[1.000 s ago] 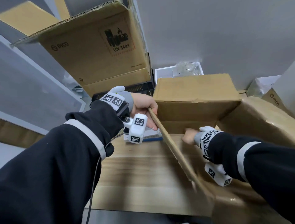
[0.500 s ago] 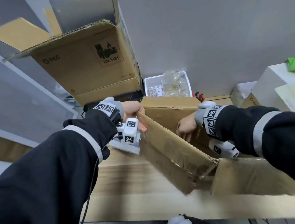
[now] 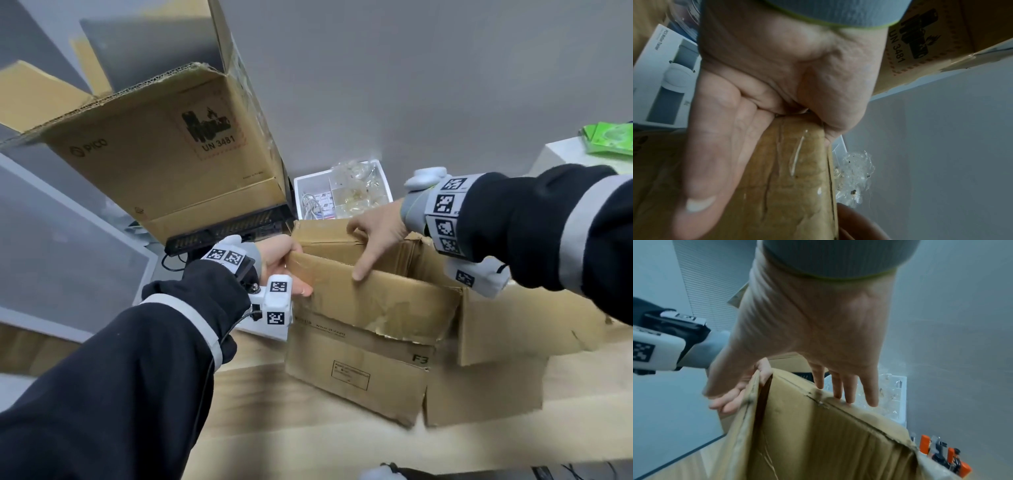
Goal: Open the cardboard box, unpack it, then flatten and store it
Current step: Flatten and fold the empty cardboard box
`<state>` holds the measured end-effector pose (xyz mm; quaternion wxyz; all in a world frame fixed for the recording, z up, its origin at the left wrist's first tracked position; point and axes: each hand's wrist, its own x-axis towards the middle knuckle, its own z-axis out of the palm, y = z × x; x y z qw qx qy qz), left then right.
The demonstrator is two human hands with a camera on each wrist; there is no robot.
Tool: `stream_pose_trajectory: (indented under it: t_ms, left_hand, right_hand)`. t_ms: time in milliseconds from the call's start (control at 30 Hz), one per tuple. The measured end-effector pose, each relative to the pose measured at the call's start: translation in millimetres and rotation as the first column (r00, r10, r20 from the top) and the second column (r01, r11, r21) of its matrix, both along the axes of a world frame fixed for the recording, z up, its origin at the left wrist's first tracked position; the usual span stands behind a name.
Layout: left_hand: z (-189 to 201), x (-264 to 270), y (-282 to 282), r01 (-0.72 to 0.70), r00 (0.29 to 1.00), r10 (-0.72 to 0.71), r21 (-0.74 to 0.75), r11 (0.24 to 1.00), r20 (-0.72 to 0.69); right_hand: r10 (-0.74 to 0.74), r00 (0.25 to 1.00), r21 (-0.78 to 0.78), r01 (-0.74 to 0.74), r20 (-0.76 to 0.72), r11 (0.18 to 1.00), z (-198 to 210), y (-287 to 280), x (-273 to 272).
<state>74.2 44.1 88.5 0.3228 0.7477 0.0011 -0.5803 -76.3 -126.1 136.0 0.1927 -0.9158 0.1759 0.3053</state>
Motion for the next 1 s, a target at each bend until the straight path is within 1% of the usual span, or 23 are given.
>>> stream_pose_trajectory:
  t_ms: [33,133,233,333,400,533,633,667,700,767,800,833,900,933,967,1000]
  left_hand:
    - [1,-1,2,0.006,1.0,-0.006,-0.005,1.0,-0.019]
    - [5,-2,4,0.033,0.997,-0.035,-0.028,0.999,-0.065]
    - [9,-5,5,0.052,0.994,-0.056,-0.05,0.997,-0.09]
    - [6,-6,8,0.042,0.996,-0.046,-0.06,0.997,-0.07]
    - [2,-5,11,0.056,0.998,-0.057,-0.055,0.997,-0.017]
    - [-2,2,16,0.196,0.976,-0.196,0.011,0.981,0.1]
    - [-4,10,23,0.318,0.939,-0.322,0.052,0.947,0.122]
    - [-4,11,25,0.383,0.911,-0.389,0.069,0.921,0.136]
    - [-4,11,27,0.454,0.868,-0.461,0.085,0.887,0.182]
    - [-3,10,30,0.549,0.778,-0.562,0.134,0.825,0.281]
    - [-2,8,29,0.589,0.721,-0.613,0.179,0.788,0.324]
    - [-1,7,28,0.632,0.641,-0.668,0.234,0.739,0.378]
    - [0,4,25,0.692,0.451,-0.758,0.352,0.63,0.471]
    - [-2,5,25,0.701,0.383,-0.777,0.39,0.597,0.5]
    - [-4,5,26,0.701,0.352,-0.779,0.406,0.587,0.519]
    - [-6,6,28,0.694,0.348,-0.776,0.412,0.59,0.525]
  right_hand:
    - [0.015,1.0,-0.01,-0.015,-0.02,1.0,-4,2,2]
    - [0.005,1.0,-0.022,-0.006,-0.011,1.0,-9,8,4]
    - [0.048,0.999,-0.018,-0.048,-0.006,0.999,-14,17,5]
    - [0.108,0.994,-0.043,-0.107,0.011,0.993,-20,24,9]
    - [0.139,0.99,-0.067,-0.137,0.02,0.988,-24,25,12]
    - [0.177,0.984,-0.07,-0.175,0.025,0.982,-29,26,15]
    - [0.183,0.983,-0.072,-0.181,0.029,0.981,-28,23,15]
    - [0.18,0.983,-0.073,-0.177,0.03,0.981,-27,20,15]
    - [0.172,0.985,-0.069,-0.17,0.031,0.983,-27,19,15]
    - [0.161,0.987,-0.044,-0.159,0.026,0.986,-28,15,14]
    - [0.16,0.987,-0.031,-0.16,0.022,0.987,-29,13,14]
    - [0.162,0.987,-0.021,-0.162,0.015,0.987,-29,12,14]
    - [0.163,0.987,-0.011,-0.163,0.004,0.987,-31,11,14]
    - [0.161,0.987,-0.005,-0.161,0.0,0.987,-31,9,13]
    - [0.154,0.988,-0.002,-0.154,-0.008,0.988,-31,9,13]
    - [0.144,0.989,0.0,-0.144,-0.012,0.99,-32,8,13]
